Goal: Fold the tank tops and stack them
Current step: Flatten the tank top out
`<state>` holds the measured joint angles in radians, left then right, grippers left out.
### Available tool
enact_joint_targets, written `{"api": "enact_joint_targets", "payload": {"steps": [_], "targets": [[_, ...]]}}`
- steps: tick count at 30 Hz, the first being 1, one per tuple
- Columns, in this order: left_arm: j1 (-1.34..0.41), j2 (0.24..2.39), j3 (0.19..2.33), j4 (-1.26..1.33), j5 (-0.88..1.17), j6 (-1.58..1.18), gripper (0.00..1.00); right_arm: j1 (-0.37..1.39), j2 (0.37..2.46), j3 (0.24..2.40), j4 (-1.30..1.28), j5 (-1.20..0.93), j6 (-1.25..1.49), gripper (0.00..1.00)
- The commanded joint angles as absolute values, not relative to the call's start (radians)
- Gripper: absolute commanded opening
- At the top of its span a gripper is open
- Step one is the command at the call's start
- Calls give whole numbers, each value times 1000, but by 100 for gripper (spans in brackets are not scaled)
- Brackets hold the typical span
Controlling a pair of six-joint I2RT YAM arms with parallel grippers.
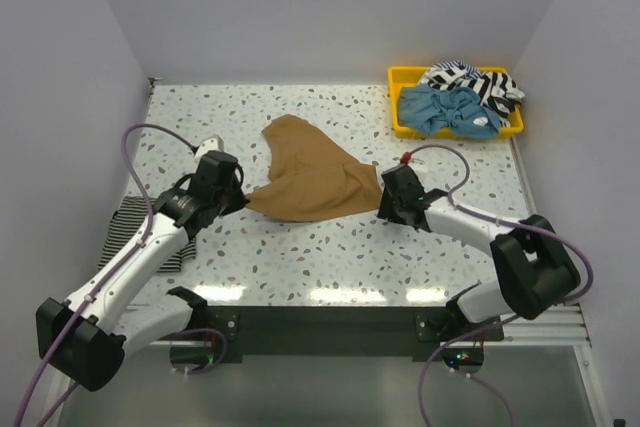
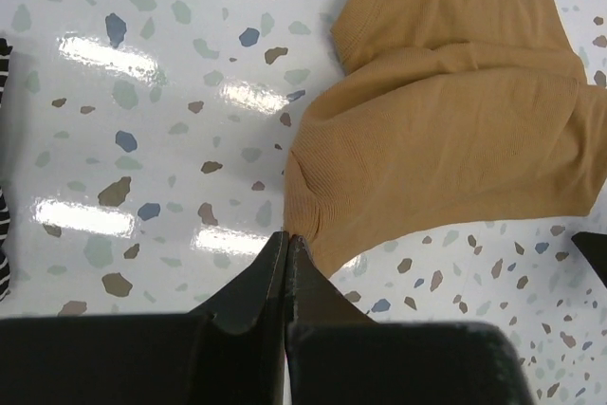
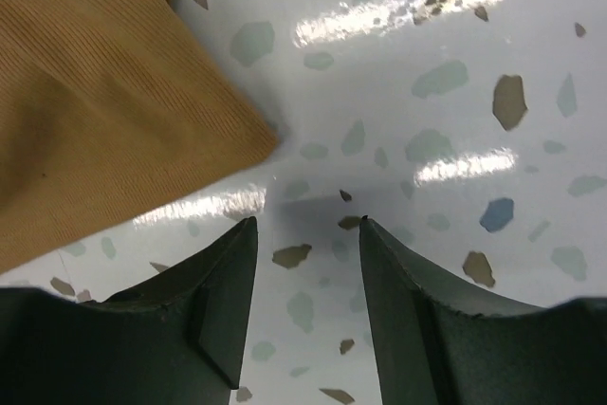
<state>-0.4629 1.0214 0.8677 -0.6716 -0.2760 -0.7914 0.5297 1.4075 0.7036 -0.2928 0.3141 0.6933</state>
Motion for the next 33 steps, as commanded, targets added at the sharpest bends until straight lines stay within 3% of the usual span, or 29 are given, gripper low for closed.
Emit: {"api": "enact_joint_targets", "payload": {"steps": [1,7,9,10,12,19,33], "targets": [[-439,1045,934,-627,-299,-759,0,522,1479,770,-134,324,647,51],[-391,1077,1000,-608,-252,-703,0,511,1592,819,-32,321,638,49],[-385,1097,1023,-604,-229,-689,0,509,1623,853,-52,305,646,35],[-380,1103,1055,-609,-224,-678,0,509,1621,874,-69,310,652,15],[-379,1126,1109,-606,-203,-658,0,508,1577,894,-145,336,660,1],[-373,1196,1311,-635,-195,-623,0,505,1450,1231,-642,449,565,0],[-206,1371,1586,-627,18,-707,0,494,1378,1514,-913,480,469,0]]}}
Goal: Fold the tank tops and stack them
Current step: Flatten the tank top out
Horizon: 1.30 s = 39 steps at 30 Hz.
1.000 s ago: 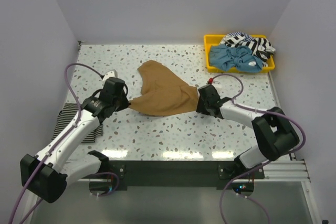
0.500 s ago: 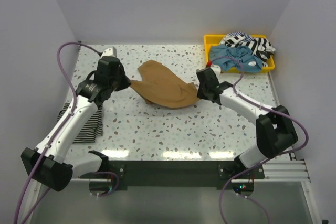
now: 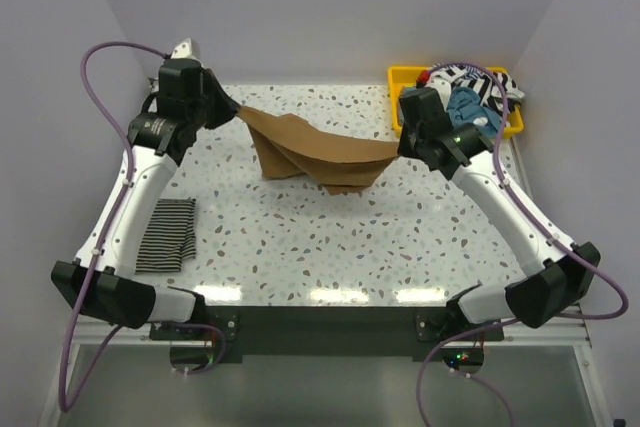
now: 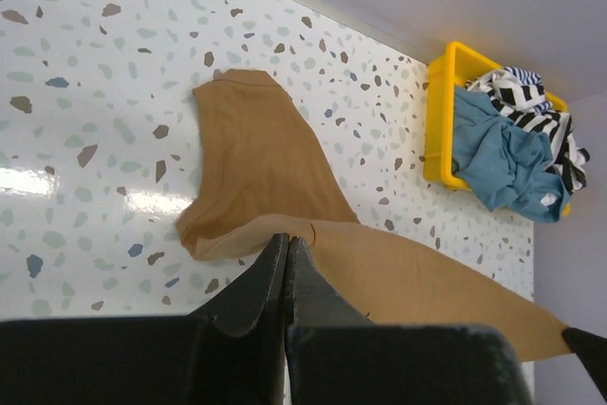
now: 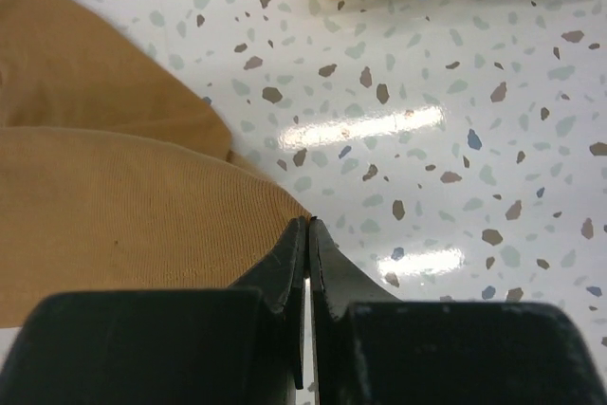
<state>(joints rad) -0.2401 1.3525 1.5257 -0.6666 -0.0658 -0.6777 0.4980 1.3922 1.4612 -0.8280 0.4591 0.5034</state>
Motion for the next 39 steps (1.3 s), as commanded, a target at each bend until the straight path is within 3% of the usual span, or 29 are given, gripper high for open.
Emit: {"api": "enact_joint_targets", "payload": {"steps": [1,5,11,18,21,27,35,37,38,39], "targets": [[-199,1385,1603,-615,38,-719,0,494,1374,1529,-916,483,466,0],[-166,1429,1644,-545,48,-768,0,488,1388,1613,-832,476,437,0],[-83,1573,1693,-31,125,-862,0,451,1644,1975,-557,424,304,0],[-11,1712,2172,26,255,-815,0,443,1747,2344,-407,403,184,0],[33,1639,2063,49,261,-819,0,440,1732,2372,-413,411,163,0],[72,1373,1532,55,223,-883,0,443,1593,2056,-489,376,244,0],[41,1012,685,-103,337,-991,0,451,1292,1148,-577,180,526,0],[22,919,465,-109,382,-970,9,459,1272,946,-569,178,563,6],[17,893,406,-109,399,-968,21,462,1260,887,-560,166,571,11],[8,875,320,-106,420,-960,24,462,1252,797,-555,161,593,23]]}}
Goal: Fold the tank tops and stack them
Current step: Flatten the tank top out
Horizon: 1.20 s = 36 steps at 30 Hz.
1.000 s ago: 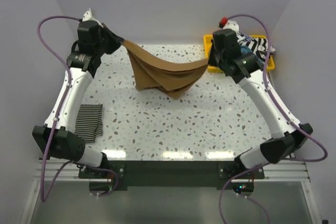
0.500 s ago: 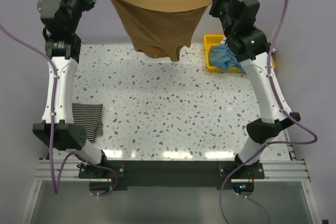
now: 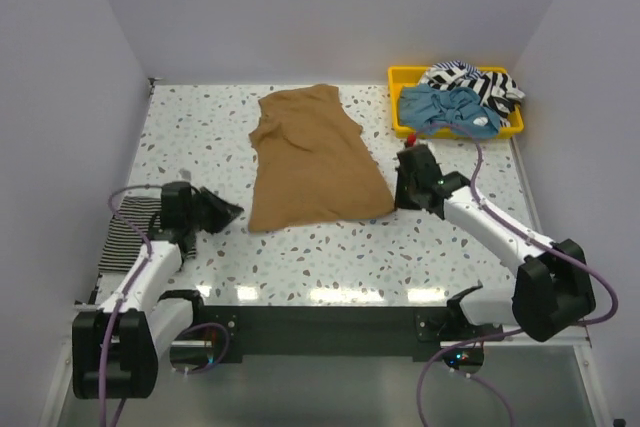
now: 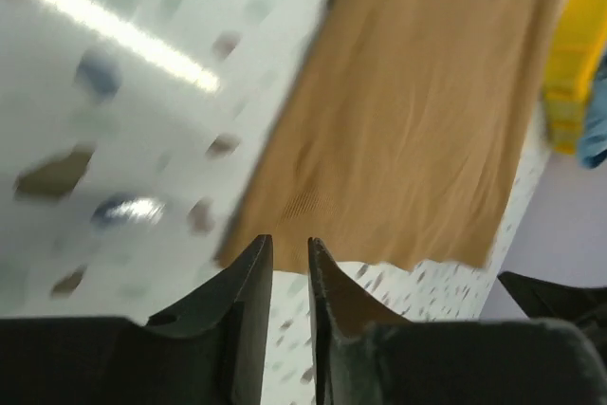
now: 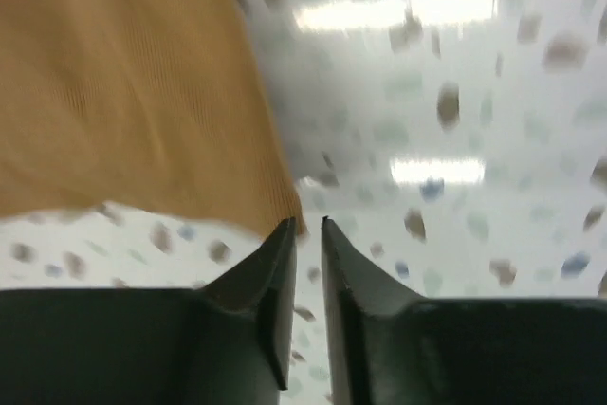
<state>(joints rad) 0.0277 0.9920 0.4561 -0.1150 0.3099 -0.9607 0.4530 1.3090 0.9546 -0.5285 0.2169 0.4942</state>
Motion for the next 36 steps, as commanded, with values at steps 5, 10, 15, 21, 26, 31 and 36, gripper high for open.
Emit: {"api": "enact_joint_targets", "payload": {"steps": [5,10,15,21,26,31,36], "targets": [[-72,781,326,-259,396,-910,45,465,1113,669,-555,152,650,54],[-106,759,426,-440,266,-851,47,465,1028,655,-623,248,698,59],[-136,836,469,-469,219,-804,45,463,1103,663,-528,307,707,55],[-199,937,503,-440,167,-721,43,460,1273,701,-439,304,724,47],[-299,989,532,-457,72,-687,41,462,1240,667,-417,310,749,46],[-405,1043,575,-477,-55,-690,38,460,1220,640,-417,308,753,46],[-520,1118,617,-498,-141,-725,36,460,1210,621,-413,302,755,45]]}}
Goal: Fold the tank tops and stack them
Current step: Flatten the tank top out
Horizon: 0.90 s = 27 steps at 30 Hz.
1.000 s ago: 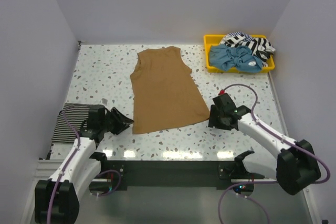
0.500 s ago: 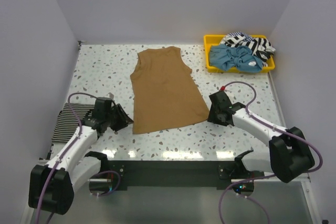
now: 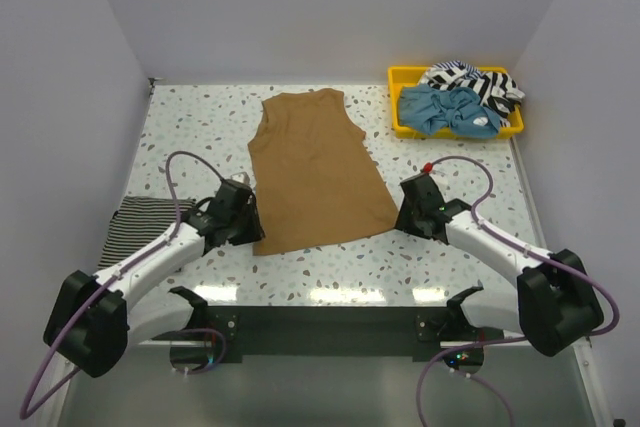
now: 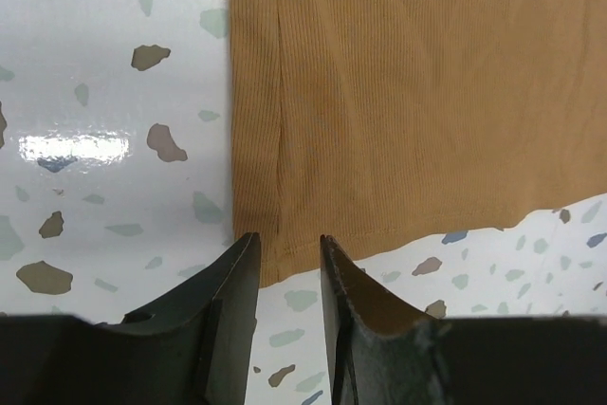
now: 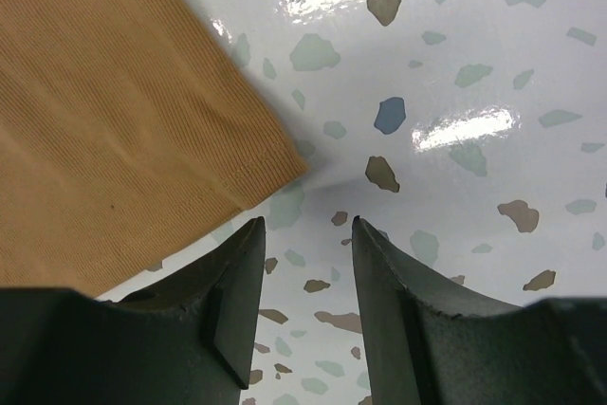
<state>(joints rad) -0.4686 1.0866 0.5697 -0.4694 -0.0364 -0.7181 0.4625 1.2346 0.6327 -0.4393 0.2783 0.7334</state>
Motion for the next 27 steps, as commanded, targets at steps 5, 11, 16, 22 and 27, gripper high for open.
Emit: {"api": "enact_joint_targets", "payload": {"steps": [5,11,16,22,27], "targets": [[-587,1183,646,-535,-233,-768,36,462,1190,615,-408,298,752,45],[-646,1252,667,-546,-290,-805,36,460,1177,612,-408,293,746,45],[-660,1296,667,-534,-310,-807,31,460,1158,611,-410,290,742,46],[-661,1319,669,-522,-308,-792,17,460,1152,606,-408,288,741,46],[-661,1315,684,-532,-299,-776,1,460,1163,598,-399,281,744,46]]}}
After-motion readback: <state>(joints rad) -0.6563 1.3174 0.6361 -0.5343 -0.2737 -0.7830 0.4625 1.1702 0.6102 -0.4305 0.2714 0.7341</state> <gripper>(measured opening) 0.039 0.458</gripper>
